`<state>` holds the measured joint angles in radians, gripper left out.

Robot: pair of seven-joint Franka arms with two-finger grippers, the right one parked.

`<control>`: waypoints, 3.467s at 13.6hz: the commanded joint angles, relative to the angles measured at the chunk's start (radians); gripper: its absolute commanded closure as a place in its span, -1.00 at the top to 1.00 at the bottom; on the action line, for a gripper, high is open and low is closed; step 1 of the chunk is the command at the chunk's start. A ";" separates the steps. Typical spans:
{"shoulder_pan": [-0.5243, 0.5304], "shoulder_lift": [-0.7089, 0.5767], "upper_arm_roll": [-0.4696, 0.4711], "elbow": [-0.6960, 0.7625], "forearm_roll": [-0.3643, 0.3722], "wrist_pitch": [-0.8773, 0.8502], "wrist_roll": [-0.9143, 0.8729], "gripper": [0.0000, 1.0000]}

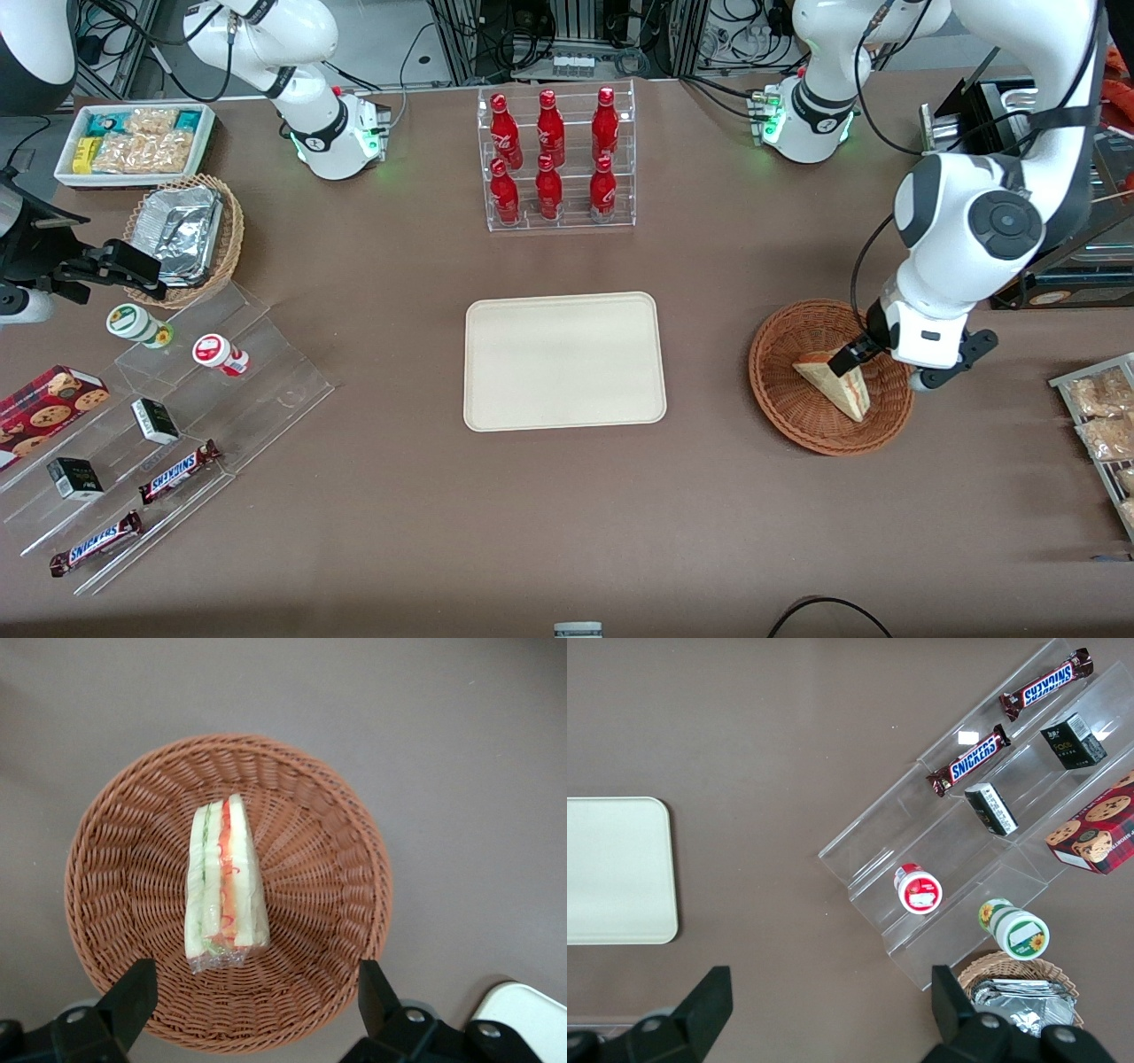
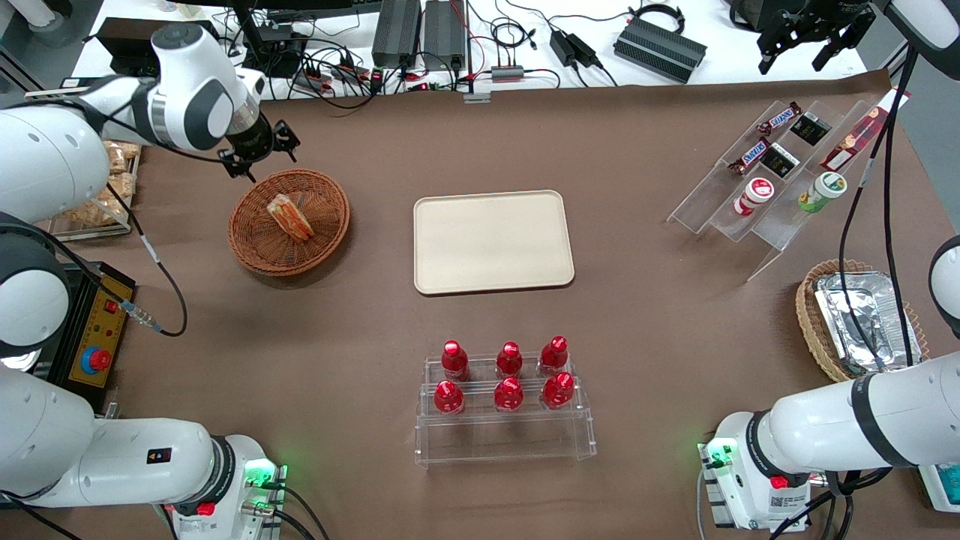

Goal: Place sandwich from basket to tray
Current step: 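Close the left gripper on the wrapped sandwich's crust edge, then lift the sandwich and carry it over the cream tray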

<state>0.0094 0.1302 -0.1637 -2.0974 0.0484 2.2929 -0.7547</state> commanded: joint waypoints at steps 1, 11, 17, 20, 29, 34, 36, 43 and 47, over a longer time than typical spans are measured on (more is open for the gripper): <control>0.009 -0.011 0.003 -0.085 0.011 0.077 -0.037 1.00; 0.024 0.092 0.007 -0.098 0.013 0.138 -0.083 1.00; 0.047 0.143 0.007 -0.096 0.016 0.181 -0.083 0.98; 0.047 0.155 0.007 -0.093 0.015 0.183 -0.083 0.27; -0.021 0.088 -0.005 0.069 0.106 -0.122 -0.089 -0.99; -0.221 0.143 -0.005 0.350 0.107 -0.277 -0.098 -1.00; -0.300 0.184 -0.005 0.419 0.107 -0.276 -0.098 -1.00; -0.549 0.446 -0.005 0.653 0.108 -0.288 -0.086 -1.00; -0.635 0.589 -0.002 0.747 0.133 -0.221 -0.097 -1.00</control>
<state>-0.5875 0.6403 -0.1783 -1.4333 0.1509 2.0482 -0.8415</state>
